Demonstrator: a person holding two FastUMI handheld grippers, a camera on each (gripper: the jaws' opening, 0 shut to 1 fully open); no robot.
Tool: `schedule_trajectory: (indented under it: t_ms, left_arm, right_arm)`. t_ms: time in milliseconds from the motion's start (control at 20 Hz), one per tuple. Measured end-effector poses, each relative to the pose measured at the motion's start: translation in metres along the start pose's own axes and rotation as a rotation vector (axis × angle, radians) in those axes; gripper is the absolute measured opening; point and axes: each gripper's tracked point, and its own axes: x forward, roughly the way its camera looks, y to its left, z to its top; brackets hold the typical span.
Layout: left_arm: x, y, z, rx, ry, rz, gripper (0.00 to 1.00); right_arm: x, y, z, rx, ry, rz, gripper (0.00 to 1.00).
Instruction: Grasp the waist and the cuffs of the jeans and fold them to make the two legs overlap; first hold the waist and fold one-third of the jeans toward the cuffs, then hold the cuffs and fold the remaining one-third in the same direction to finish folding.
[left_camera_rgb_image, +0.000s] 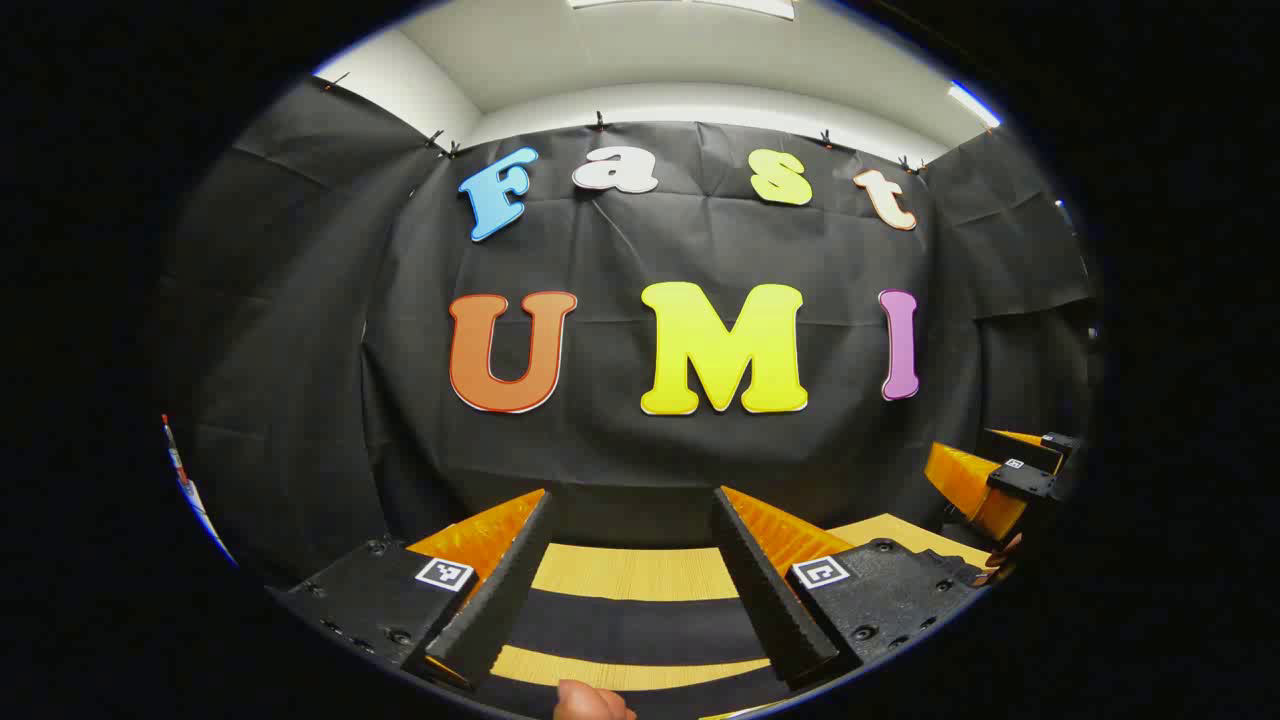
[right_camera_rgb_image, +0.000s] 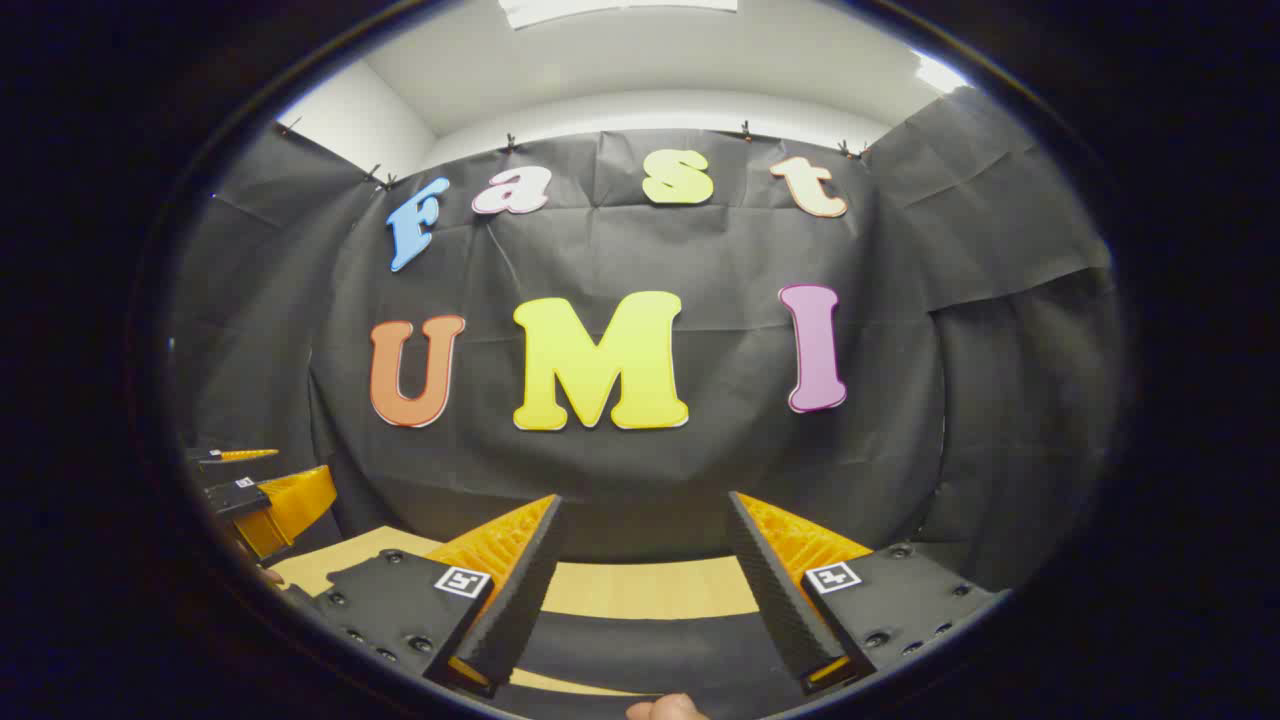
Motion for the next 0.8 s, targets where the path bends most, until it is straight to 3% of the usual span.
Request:
schedule_trajectory:
  t_ms: [100,800]
  left_arm:
    - [0.0004,0.0009,0.0009,0.001,-0.001,0.000,1.00]
    - [-0.0017,0.0007,0.0018,0.003,-0.004,-0.006,1.00]
  right_arm:
    - [0.0008,-0.0008,0.0003,0.003,0.001,-0.001,0.98]
    - [-0.0035,-0.0028,0.0010,0.002,-0.001,-0.010,0.98]
